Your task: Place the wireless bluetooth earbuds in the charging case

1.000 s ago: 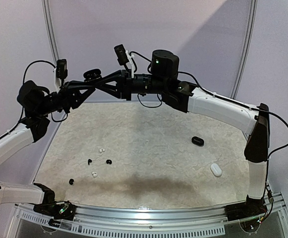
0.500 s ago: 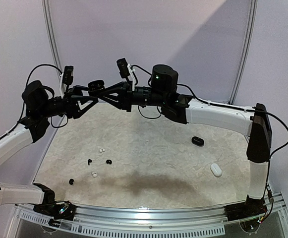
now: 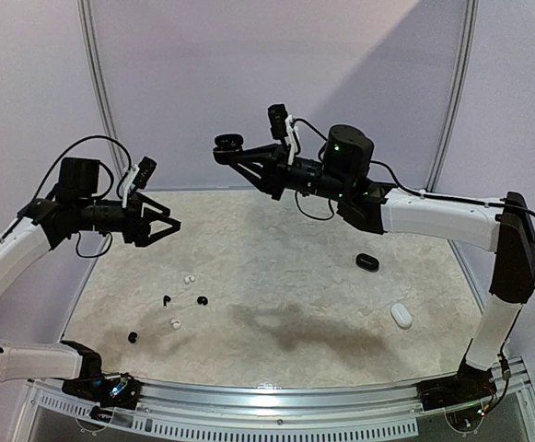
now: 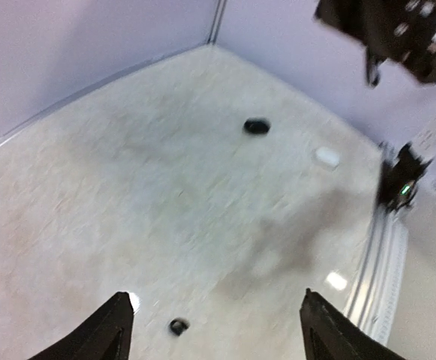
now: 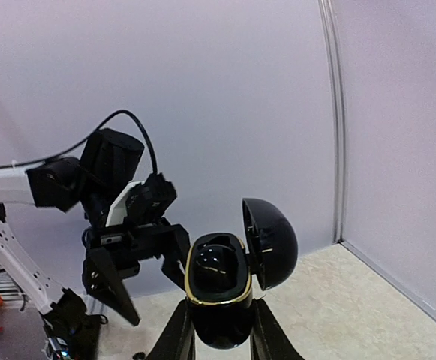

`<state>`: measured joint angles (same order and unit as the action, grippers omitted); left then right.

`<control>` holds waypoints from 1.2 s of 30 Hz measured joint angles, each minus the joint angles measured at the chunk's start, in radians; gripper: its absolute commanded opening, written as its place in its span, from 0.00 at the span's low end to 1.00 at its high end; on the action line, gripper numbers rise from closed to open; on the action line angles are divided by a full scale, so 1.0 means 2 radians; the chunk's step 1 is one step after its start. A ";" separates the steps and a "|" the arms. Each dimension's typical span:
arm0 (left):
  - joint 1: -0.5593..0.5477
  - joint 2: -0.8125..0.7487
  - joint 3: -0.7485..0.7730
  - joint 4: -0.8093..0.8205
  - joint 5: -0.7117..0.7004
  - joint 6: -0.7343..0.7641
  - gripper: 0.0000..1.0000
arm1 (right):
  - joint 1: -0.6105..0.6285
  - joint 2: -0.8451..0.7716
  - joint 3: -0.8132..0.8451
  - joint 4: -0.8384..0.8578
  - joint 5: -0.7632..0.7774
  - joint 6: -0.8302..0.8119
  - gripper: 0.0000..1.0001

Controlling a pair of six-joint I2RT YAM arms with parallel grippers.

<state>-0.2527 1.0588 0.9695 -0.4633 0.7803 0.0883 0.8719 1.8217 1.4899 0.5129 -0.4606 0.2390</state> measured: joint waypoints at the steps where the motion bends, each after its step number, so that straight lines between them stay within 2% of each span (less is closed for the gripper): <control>1: 0.001 0.016 0.021 -0.042 -0.029 0.017 0.68 | -0.002 -0.007 -0.008 -0.007 0.006 -0.010 0.00; 4: 0.005 0.094 0.097 -0.161 -0.126 0.055 0.55 | -0.002 -0.026 -0.030 -0.023 0.022 -0.038 0.00; 6: 0.006 0.165 0.151 -0.235 -0.189 0.067 0.50 | -0.002 -0.034 -0.041 -0.033 0.028 -0.051 0.00; 9: 0.008 0.274 0.204 -0.317 -0.252 0.060 0.51 | -0.002 -0.041 -0.050 -0.049 0.034 -0.065 0.00; 11: 0.009 0.332 0.214 -0.348 -0.269 0.045 0.52 | -0.002 -0.041 -0.055 -0.055 0.040 -0.072 0.00; 14: 0.008 0.393 0.214 -0.377 -0.292 0.020 0.49 | -0.002 -0.041 -0.060 -0.070 0.046 -0.079 0.00; 17: 0.008 0.414 0.215 -0.384 -0.305 -0.007 0.44 | -0.002 -0.042 -0.064 -0.082 0.052 -0.081 0.00; 21: 0.008 0.429 0.207 -0.379 -0.305 -0.038 0.43 | -0.002 -0.044 -0.068 -0.096 0.060 -0.076 0.00; 28: 0.005 0.428 0.127 -0.343 -0.302 -0.075 0.44 | 0.001 -0.058 -0.085 -0.105 0.081 -0.053 0.00; 36: 0.000 0.427 0.125 -0.298 -0.301 -0.098 0.43 | 0.010 -0.061 -0.085 -0.119 0.090 -0.045 0.00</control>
<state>-0.2527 1.9137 1.2186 -1.0588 0.1791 -0.1085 0.8921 1.7000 1.3197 0.2741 -0.2813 0.1486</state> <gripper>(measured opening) 0.443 0.221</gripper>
